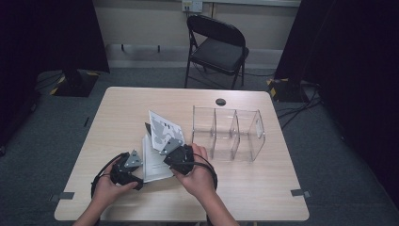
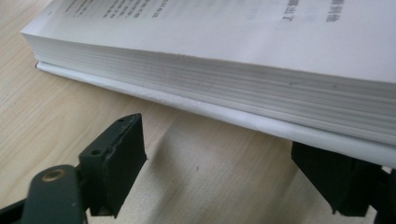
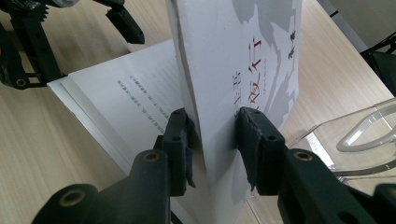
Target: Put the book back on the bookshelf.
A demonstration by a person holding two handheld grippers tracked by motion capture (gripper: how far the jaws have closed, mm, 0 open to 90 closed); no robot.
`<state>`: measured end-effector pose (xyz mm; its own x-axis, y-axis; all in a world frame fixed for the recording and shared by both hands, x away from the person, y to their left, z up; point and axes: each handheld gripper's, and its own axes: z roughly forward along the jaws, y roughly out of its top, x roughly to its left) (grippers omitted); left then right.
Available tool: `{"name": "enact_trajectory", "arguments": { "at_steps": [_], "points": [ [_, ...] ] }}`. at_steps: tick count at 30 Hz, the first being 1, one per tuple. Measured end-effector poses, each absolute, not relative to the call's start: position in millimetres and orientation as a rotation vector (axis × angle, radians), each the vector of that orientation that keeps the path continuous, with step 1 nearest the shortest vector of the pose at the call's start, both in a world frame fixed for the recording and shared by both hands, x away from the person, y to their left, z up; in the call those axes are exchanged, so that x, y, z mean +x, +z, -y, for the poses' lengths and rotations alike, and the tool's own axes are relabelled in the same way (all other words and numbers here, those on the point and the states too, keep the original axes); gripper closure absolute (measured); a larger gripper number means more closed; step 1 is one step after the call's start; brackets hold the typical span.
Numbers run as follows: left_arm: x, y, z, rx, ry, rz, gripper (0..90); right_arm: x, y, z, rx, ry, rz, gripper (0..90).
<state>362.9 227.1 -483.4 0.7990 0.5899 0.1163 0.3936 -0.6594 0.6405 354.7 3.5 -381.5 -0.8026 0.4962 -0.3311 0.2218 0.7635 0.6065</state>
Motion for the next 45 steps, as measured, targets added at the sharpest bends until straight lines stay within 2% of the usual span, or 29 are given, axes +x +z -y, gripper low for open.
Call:
{"name": "enact_trajectory", "arguments": {
  "at_steps": [6, 21, 24, 32, 33, 34, 38, 43, 45],
  "points": [
    [360, -475, -223, 2.353, 0.469, -0.678, 19.5, 356, -379, -3, 0.532, 0.767, -2.474, 64.1],
    [354, -451, -216, 2.299, 0.567, -0.599, 16.8, 357, -365, -7, 0.498, 0.735, -2.508, 63.8],
    [353, -444, -213, 2.29, 0.604, -0.534, 16.2, 358, -360, -6, 0.489, 0.729, -2.519, 63.7],
    [354, -434, -194, 2.322, 0.604, -0.37, 16.8, 363, -349, 3, 0.466, 0.705, -2.529, 63.7],
    [354, -434, -194, 2.322, 0.604, -0.37, 17.7, 363, -349, 3, 0.466, 0.705, -2.529, 63.7],
    [353, -431, -192, 2.334, 0.573, -0.293, 26.5, 363, -348, 4, 0.466, 0.708, -2.539, 63.5],
    [350, -425, -191, 2.352, 0.625, -0.255, 38.7, 364, -349, 4, 0.453, 0.71, -2.548, 63.2],
    [346, -419, -188, 2.401, 0.678, -0.243, 45.9, 362, -350, 0, 0.414, 0.705, -2.548, 61.1],
    [347, -416, -189, 2.409, 0.672, -0.263, 48.5, 361, -352, 2, 0.425, 0.776, -2.551, 54.6]
  ]
}}
